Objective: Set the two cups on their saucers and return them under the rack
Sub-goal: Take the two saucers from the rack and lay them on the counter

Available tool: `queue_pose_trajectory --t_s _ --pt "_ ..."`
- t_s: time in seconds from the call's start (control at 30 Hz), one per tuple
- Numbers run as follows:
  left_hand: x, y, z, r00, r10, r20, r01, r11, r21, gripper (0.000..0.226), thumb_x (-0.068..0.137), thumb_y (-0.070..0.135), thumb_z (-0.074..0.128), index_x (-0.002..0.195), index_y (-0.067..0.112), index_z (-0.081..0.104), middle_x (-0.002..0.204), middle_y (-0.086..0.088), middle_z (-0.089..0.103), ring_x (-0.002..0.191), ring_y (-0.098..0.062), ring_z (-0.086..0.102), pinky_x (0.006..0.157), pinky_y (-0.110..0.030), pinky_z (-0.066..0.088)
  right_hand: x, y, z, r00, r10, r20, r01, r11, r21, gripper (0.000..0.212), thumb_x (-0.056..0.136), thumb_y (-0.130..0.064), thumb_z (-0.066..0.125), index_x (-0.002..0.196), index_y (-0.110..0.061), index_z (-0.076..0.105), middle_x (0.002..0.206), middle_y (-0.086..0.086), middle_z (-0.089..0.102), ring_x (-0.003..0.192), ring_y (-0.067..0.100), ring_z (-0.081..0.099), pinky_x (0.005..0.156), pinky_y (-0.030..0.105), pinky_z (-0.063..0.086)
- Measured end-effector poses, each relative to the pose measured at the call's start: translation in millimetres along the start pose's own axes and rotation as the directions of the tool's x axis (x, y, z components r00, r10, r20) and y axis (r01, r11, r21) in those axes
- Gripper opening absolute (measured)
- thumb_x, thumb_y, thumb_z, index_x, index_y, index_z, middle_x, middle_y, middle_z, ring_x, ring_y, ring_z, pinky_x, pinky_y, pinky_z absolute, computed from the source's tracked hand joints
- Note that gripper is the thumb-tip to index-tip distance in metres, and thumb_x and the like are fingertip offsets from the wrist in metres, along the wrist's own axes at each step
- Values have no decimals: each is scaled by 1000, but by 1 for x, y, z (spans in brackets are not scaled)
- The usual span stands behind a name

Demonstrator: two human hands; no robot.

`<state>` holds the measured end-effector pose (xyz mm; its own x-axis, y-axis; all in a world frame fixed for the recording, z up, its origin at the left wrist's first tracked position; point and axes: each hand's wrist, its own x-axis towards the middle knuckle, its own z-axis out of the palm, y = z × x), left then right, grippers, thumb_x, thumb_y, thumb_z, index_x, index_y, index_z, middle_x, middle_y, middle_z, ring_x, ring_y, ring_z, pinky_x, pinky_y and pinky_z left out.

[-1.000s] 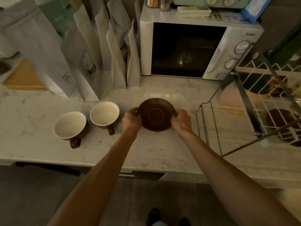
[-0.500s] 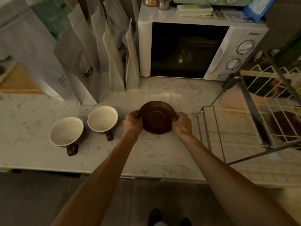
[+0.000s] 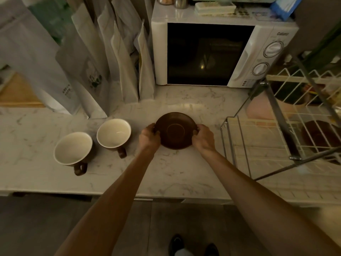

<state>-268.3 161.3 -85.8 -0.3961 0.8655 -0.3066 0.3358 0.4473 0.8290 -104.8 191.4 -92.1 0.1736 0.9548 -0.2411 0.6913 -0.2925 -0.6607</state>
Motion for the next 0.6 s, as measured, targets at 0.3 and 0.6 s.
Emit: queue_pose_trajectory --t_s 0.3,0.6 --pt "-23 6 -13 985 170 16 -164 920 356 41 97 29 46 135 18 54 131 -16 58 117 -35 57 97 -40 47 -29 -2 -11 988 -154 -13 151 979 -134 46 98 -27 49 143 -15 42 133 15 54 119 31 55 93 40 48" --pt "-83 -7 -16 894 273 354 -446 617 649 44 96 43 46 135 24 52 132 -6 61 118 -24 59 98 -37 47 -83 11 -47 845 -478 241 526 823 -214 35 97 -28 52 132 -24 55 126 1 64 112 18 61 90 35 52"
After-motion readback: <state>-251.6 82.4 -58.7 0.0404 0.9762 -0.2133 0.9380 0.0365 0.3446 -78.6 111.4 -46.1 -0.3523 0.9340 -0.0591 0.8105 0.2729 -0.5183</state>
